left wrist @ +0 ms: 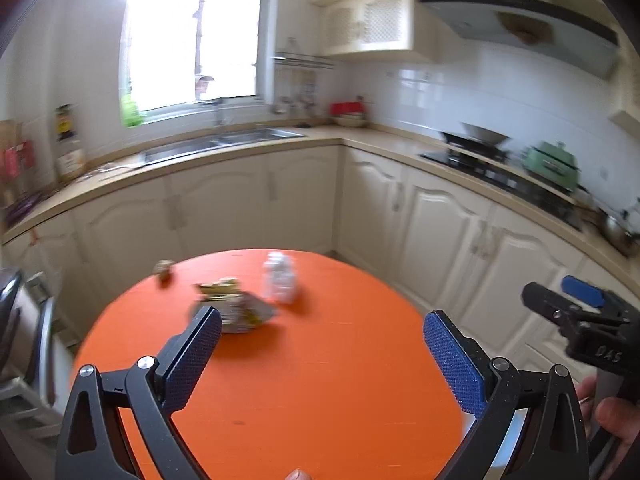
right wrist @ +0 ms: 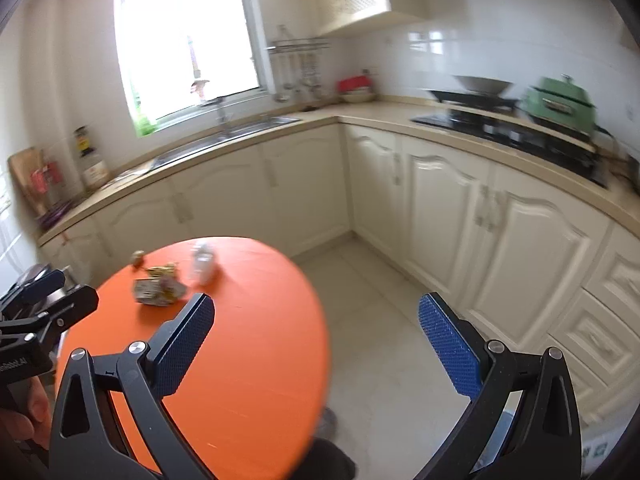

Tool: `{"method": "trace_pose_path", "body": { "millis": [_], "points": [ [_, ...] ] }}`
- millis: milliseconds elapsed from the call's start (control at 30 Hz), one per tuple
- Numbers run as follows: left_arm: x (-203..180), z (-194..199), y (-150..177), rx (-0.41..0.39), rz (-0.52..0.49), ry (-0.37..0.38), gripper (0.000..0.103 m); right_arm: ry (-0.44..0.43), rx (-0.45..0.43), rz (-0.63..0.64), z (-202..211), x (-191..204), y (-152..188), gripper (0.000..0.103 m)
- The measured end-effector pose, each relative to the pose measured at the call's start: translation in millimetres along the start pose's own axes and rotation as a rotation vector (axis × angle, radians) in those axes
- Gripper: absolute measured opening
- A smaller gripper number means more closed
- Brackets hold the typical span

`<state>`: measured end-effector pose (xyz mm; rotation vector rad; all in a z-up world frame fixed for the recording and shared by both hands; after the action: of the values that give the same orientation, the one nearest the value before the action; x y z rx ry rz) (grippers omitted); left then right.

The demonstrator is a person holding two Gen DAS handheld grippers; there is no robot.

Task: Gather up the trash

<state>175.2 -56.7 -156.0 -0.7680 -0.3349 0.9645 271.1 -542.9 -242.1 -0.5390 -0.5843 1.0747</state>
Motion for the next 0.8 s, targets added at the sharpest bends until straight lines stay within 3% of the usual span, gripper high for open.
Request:
{"method": "trace_pose_path", "body": {
  "millis": [300, 800],
  "points": [
    [62, -17, 19, 0.069, 0.127, -0.109, 0.100, -0.097, 0.052, 0.121, -53, 75, -24, 0.103],
    [85, -153, -19, 0.265, 0.166, -0.134, 0.100, -0.141, 0.246, 0.145, -209, 107, -50, 0.103]
  ]
}}
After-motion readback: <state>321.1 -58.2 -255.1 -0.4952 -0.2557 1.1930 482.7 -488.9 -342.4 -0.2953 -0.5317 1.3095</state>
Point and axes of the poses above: each gripper's, at about its wrist camera, not at the fingertips, and z roughly against the way its jaws point, x to its left, y to its underside, the point moved 3 cm from there along -z, roughly the way its jaws point, and after that the axes turned 12 degrees about x, right-handed, at the moved point
